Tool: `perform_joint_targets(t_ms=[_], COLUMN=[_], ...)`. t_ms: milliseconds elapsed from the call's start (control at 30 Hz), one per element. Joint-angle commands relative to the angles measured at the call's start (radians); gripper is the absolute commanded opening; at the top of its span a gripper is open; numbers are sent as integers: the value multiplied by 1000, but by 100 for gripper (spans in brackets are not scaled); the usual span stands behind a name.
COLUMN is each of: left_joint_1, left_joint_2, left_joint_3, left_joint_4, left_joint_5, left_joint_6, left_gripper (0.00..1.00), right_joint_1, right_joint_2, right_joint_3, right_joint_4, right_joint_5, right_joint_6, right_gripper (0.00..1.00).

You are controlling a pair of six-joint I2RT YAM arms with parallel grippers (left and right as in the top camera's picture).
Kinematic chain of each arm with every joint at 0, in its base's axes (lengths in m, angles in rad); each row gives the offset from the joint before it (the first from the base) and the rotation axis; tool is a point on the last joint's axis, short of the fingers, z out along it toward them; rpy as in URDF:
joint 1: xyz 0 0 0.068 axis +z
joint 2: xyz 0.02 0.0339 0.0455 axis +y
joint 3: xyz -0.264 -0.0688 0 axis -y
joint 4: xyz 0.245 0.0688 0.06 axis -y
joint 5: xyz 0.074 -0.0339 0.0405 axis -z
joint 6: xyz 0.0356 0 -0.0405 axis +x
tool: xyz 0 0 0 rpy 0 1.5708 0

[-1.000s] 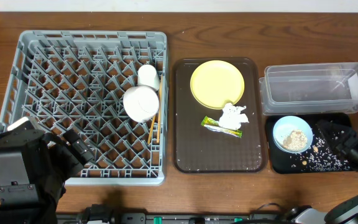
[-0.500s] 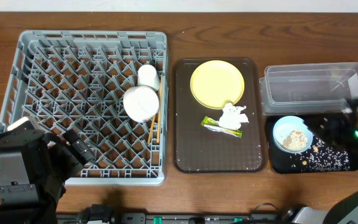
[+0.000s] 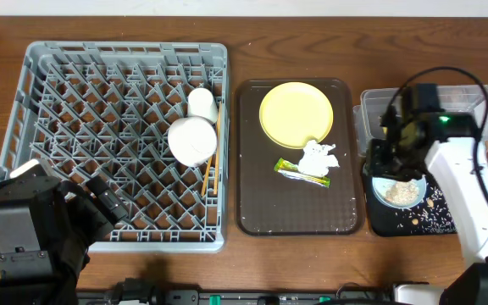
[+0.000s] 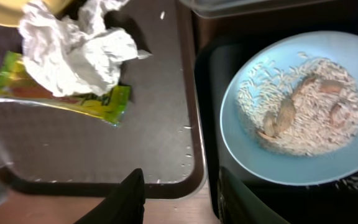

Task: Sort waste into correct bins and load items into the dishwasher rack
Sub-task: 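Lower the right gripper over the blue bowl on the black tray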

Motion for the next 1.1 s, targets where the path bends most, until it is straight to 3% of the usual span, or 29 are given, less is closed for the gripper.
perform_joint_targets(t_ms=[0, 233, 633, 1067], left_joint_1=[5, 5, 5, 5], left_joint_2=[-1, -1, -1, -1], left_joint_3=[2, 2, 2, 2], left_joint_4=[0, 0, 0, 0], left_joint_5=[-16, -16, -16, -16], left_joint_6=[-2, -2, -2, -2], left_gripper=[98, 98, 98, 98], right_joint_1=[37, 41, 41, 40], right_joint_2=[-11, -11, -11, -11], right_joint_3=[-3, -57, -269, -357], right_joint_4=[-8, 19, 276, 347], right_joint_5=[135, 156, 156, 226], right_joint_6=[84, 98, 98, 101], right_gripper=[36, 34, 34, 22])
